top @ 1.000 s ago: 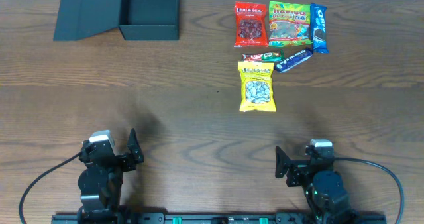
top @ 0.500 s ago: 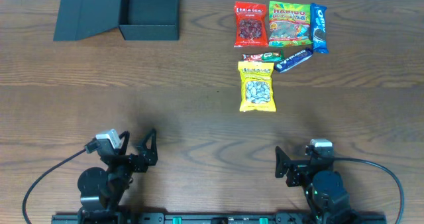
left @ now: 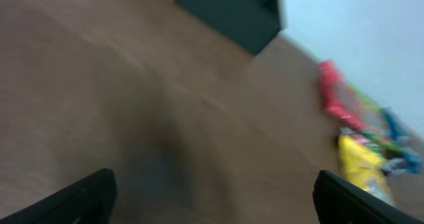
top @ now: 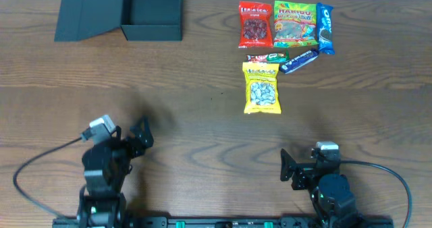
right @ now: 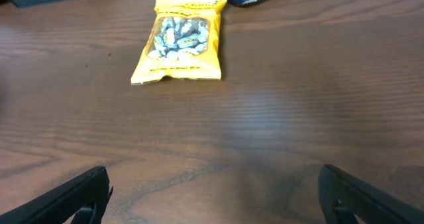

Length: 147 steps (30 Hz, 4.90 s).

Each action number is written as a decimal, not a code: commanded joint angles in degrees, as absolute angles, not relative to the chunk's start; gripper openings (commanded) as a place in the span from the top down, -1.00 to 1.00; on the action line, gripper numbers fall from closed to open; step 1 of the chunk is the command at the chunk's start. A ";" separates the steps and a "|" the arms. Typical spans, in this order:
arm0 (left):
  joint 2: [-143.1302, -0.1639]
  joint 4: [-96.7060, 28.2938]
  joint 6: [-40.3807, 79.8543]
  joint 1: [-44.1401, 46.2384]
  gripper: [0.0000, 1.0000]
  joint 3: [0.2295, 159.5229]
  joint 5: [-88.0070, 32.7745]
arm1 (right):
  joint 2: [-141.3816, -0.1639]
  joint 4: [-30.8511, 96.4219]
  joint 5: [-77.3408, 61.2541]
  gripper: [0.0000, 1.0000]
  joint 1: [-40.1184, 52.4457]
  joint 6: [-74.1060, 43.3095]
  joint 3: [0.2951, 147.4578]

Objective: Pack container
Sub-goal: 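Reach the left gripper to the black box and grasp its edge, then drag the black box with the left gripper toward the table center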

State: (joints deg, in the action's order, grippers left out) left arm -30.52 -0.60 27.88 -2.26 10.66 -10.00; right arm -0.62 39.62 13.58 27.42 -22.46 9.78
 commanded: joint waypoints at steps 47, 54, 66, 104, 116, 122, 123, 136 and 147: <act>-138.43 -33.74 -5.52 4.58 -0.90 120.46 -7.09 | -0.32 39.66 14.57 -0.99 26.92 -21.58 9.47; -138.32 -42.33 -1.83 4.67 -0.90 120.51 -7.31 | -0.32 39.66 14.55 -0.99 26.92 -21.58 9.47; -138.32 -63.64 2.98 10.13 -0.90 120.49 -7.49 | -0.32 39.66 14.55 -0.99 26.92 -21.58 9.47; -138.47 -62.63 6.26 16.27 -0.70 128.33 -9.02 | -0.32 39.66 14.57 -0.99 26.92 -21.56 9.47; -138.47 -60.64 3.66 18.76 0.49 124.95 -8.19 | -0.32 39.66 14.57 -0.98 26.92 -21.58 9.47; -138.47 -62.72 -3.73 20.67 0.88 124.97 -7.03 | -0.32 39.66 14.57 -0.98 26.92 -21.58 9.47; -138.47 -63.68 -5.10 21.10 0.88 124.97 -7.03 | -0.32 39.66 14.55 -0.98 26.92 -21.58 9.47; -138.47 -79.22 -20.80 33.19 0.88 124.97 8.54 | -0.32 39.66 14.57 -0.98 26.92 -21.58 9.47; -138.47 -84.07 -20.10 41.01 0.88 124.97 21.30 | -0.32 39.66 14.57 -0.98 26.92 -21.56 9.47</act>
